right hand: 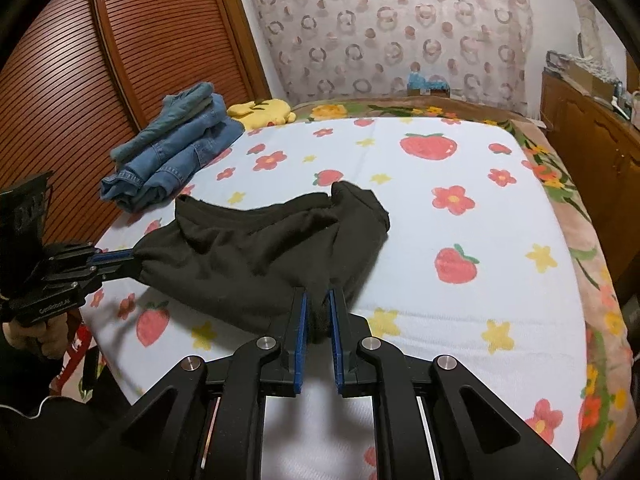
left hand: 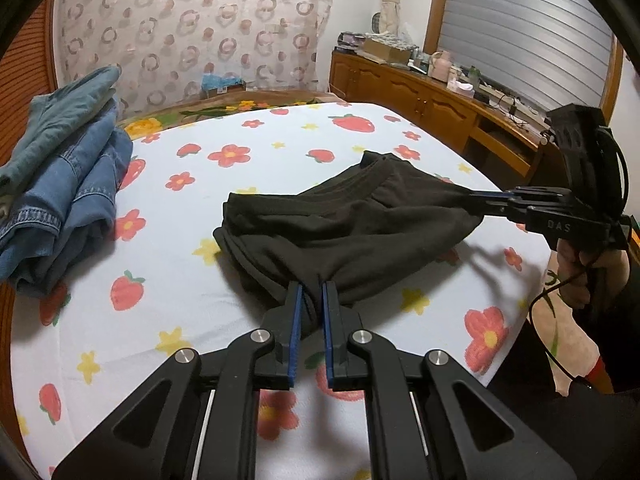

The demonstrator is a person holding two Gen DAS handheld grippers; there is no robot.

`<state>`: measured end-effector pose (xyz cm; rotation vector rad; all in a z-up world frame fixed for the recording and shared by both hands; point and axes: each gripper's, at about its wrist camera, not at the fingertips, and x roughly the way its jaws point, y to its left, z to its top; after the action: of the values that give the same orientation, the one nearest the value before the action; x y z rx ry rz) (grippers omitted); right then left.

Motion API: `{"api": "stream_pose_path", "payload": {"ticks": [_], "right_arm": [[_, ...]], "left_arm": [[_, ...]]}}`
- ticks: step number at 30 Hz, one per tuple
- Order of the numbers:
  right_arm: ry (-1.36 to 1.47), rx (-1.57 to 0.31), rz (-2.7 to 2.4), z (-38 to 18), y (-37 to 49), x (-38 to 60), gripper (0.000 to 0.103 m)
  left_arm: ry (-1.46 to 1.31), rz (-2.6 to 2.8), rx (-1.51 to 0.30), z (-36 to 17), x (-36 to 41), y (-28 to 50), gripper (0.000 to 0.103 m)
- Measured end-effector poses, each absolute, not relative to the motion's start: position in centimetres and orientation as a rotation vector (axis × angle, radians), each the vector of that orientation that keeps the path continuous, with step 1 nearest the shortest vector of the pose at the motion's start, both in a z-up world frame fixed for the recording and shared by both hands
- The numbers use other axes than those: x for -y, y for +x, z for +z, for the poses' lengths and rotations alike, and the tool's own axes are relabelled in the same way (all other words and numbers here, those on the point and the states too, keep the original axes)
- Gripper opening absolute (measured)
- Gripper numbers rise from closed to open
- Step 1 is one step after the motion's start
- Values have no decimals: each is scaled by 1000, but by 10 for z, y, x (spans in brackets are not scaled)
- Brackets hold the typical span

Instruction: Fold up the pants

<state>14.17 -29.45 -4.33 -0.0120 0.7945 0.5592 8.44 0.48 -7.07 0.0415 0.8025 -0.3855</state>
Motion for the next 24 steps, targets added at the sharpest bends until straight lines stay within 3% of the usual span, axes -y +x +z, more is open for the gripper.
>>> {"api": "stream_pose_path", "payload": {"ticks": [4,7,10,18,24], "right_arm": [[-32,-768,548,-39,136,291,15],[-58,-746,525,-34,134,290,19],[-59,-737,526,-32,136,291,24],[-79,-757,528,-39,157,277,37],[-103,-786,550,-47,179,260,39]], "left_arm": [[41,-375,-805,-68,-6,85,14],[38,-370,-794,-64,-8,85,27],[33,-362,-778,-61,-11,86,46],[41,-332,-766,-64,-12,101,48],[42,-319,-791,-72,-13,123,48]]}}
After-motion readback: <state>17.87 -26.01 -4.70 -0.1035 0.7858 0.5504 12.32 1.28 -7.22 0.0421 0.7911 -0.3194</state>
